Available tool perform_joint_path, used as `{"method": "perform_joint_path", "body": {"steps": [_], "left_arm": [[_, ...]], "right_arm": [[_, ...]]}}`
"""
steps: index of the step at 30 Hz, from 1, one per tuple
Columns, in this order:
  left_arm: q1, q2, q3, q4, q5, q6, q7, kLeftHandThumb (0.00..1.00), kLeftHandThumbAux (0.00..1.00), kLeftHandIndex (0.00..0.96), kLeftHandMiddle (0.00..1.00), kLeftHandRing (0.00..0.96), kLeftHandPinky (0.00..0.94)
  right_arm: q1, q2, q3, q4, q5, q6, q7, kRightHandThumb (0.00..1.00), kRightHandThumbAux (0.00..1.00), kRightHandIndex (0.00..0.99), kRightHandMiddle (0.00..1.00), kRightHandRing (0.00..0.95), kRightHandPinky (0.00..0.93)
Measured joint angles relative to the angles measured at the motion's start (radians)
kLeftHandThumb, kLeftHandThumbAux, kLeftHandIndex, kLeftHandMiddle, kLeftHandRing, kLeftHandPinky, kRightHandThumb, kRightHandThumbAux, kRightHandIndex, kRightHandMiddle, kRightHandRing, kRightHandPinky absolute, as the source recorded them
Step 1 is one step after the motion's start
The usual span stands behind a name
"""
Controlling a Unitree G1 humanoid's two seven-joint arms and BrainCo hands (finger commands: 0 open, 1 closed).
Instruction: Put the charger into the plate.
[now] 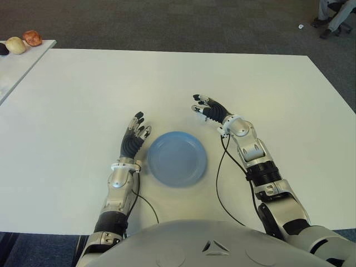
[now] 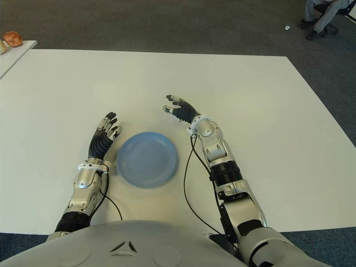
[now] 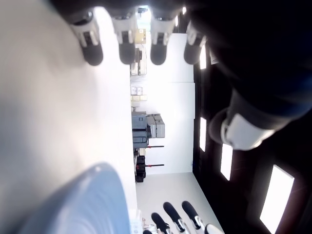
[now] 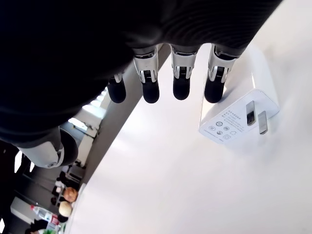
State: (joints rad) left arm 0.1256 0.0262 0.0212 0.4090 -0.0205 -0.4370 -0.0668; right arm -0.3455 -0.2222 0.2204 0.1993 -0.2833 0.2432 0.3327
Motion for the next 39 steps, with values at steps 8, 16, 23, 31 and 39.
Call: {"method": "perform_joint_path", "body": {"steps": [8, 16, 23, 31, 39], "left_arm": [[0.0, 0.0, 0.0, 0.0, 0.0, 0.001, 0.0, 0.0, 0.568, 0.0, 0.013, 0.002, 0.015], [-0.001, 0.001, 0.0, 0.0, -0.001, 0.004, -0.001, 0.0, 0.565, 0.0, 0.015, 0.003, 0.017], [-0.001, 0.001, 0.001, 0.0, -0.002, 0.007, -0.001, 0.0, 0.564, 0.0, 0.015, 0.003, 0.017], [-0.003, 0.002, 0.002, 0.001, -0.007, 0.007, -0.004, 0.0, 0.573, 0.0, 0.015, 0.002, 0.017], [-0.003, 0.003, 0.002, 0.002, -0.009, 0.007, -0.004, 0.0, 0.576, 0.0, 0.013, 0.0, 0.014]], "right_arm": [[0.047, -0.025, 0.001, -0.103, -0.006, 0.069, 0.014, 0.0, 0.418, 0.0, 0.0, 0.0, 0.0], [0.109, -0.047, 0.007, -0.228, -0.007, 0.125, 0.037, 0.0, 0.391, 0.0, 0.0, 0.0, 0.0], [0.145, -0.065, 0.018, -0.301, -0.012, 0.148, 0.043, 0.0, 0.397, 0.0, 0.0, 0.0, 0.0], [0.165, -0.087, 0.024, -0.351, -0.044, 0.162, 0.03, 0.0, 0.42, 0.0, 0.0, 0.0, 0.0], [0.192, -0.118, 0.022, -0.406, -0.068, 0.174, 0.021, 0.0, 0.446, 0.0, 0.0, 0.0, 0.0]]}}
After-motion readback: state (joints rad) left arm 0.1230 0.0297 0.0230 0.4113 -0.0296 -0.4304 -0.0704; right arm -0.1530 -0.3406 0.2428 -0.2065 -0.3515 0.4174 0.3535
